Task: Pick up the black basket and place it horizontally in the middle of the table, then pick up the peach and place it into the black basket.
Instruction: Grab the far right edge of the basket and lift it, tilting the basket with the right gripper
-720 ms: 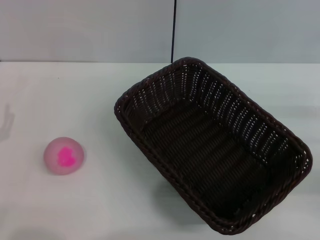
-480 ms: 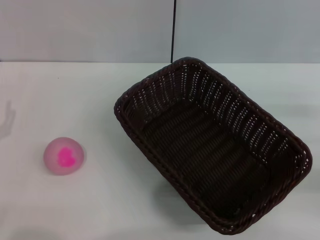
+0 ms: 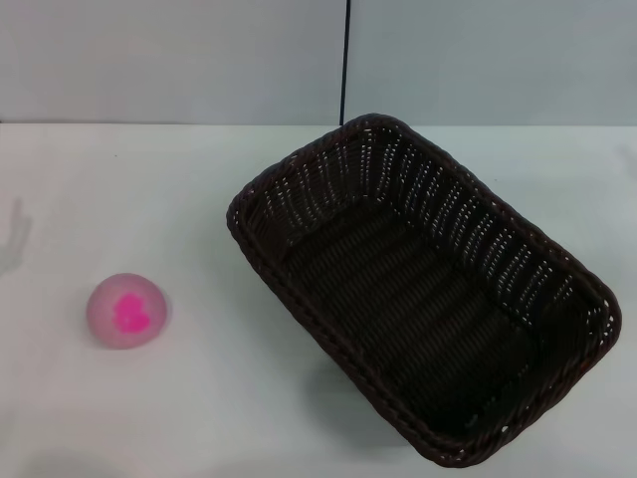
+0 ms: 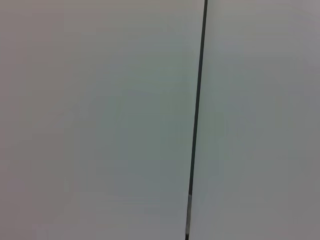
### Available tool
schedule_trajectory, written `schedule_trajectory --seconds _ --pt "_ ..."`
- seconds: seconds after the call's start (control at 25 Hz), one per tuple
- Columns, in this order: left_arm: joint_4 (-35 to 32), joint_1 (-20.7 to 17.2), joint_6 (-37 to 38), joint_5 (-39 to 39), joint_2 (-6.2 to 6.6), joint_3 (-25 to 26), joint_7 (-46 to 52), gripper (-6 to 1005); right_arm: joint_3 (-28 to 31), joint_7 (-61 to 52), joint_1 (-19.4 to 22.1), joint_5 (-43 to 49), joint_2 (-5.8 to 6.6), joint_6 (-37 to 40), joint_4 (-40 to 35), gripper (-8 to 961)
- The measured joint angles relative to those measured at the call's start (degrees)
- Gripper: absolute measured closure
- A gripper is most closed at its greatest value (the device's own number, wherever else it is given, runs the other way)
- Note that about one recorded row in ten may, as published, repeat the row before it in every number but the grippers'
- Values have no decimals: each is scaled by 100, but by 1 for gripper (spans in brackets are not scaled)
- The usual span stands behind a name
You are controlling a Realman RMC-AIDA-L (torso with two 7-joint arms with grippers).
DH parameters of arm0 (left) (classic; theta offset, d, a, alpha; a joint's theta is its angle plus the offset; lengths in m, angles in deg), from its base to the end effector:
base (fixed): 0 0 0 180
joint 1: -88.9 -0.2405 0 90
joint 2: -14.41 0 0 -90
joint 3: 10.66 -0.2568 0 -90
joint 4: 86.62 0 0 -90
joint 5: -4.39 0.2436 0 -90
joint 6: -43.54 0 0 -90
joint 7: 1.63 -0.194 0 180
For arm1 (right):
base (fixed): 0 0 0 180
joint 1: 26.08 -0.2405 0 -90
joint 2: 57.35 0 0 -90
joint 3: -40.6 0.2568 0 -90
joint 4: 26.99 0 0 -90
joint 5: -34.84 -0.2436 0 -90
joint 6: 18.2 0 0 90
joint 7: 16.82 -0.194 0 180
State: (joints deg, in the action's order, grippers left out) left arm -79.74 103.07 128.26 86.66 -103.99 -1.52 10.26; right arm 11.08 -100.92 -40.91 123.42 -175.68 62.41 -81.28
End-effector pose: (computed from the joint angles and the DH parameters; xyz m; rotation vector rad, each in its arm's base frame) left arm -0.4081 0.2989 0.0154 -1.2907 -0.5813 -0.7294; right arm 0.3279 0.3744 0.1345 -1.9371 0.6500 0.9052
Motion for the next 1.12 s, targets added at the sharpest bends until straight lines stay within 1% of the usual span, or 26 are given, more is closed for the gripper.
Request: schedule_trajectory --seconds 0.04,0.08,0.16,0.2,0.28,0.36,0.4,0.44,0.48,0.56,0.64,0.72,0.84,1.0,1.04,1.08,1.12 --pt "-1 0 -20 -1 0 0 0 182 -23 -1344 -157 1140 35 191 -1073 293" --pt "-1 4 -55 3 -3 -1 0 183 -23 -1344 -157 1140 35 191 -1073 294" --pt "-3 12 -125 2 -4 0 -1 184 -41 -2611 -471 2224 143 630 -1946 294" --pt "-3 17 -145 3 -4 0 -1 185 -47 -2977 -622 2563 212 821 -2196 294" --pt "-3 20 -152 3 -5 -4 -2 186 -47 -3945 -1101 3406 443 1571 -2554 295" --pt "-2 18 -152 6 -6 -11 -2 187 -76 -4525 -1558 3988 616 2162 -2619 295" --pt "-2 18 -152 6 -6 -11 -2 188 -120 -4764 -1784 4253 684 2416 -2605 296" --pt "4 -11 -152 7 -12 -35 -2 189 -290 -5222 -2128 4703 763 2682 -2524 296" --pt "4 -11 -152 7 -12 -35 -2 189 -290 -5222 -2128 4703 763 2682 -2524 296" --pt "26 -34 -152 9 -14 -36 -2 191 -554 -5607 -2395 4992 814 2794 -2323 297" --pt "30 -53 -152 10 -15 -36 -2 192 -858 -5839 -2629 5143 847 2814 -1996 297" --pt "39 -71 -152 11 -21 -36 -2 193 -1079 -5940 -2800 5296 845 2695 -1631 298" --pt "51 -102 -144 14 -21 -36 -3 195 -1316 -5962 -3027 5498 770 2368 -1092 299" --pt "40 -153 -108 17 -14 -36 -2 198 -1673 -5971 -3252 5530 681 1831 -381 300" --pt "22 -161 -107 17 -10 -36 -2 198 -1745 -5950 -3353 5526 598 1576 -108 300" --pt "22 -161 -107 17 -10 -36 -2 199 -1745 -5950 -3353 5526 598 1576 -108 300" --pt "8 -163 -106 16 -7 -36 -2 200 -1763 -5924 -3394 5523 548 1461 -9 301"
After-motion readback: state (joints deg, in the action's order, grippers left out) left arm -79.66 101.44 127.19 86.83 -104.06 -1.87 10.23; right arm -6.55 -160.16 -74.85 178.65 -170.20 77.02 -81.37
